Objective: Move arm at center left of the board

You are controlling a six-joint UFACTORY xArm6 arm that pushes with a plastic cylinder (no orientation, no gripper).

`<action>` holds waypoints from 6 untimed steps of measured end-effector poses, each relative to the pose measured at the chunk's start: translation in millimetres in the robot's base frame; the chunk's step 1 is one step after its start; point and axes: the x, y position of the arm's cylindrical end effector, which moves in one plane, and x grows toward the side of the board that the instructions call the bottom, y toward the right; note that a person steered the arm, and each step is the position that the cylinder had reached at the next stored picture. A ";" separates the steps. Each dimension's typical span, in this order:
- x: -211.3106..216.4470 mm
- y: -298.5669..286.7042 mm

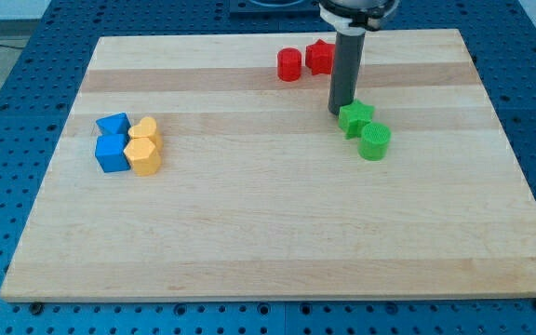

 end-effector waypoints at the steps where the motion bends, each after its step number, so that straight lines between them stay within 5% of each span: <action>1: 11.4 0.0; 2: 12.5 -2.0; 6: -1.3 -374.1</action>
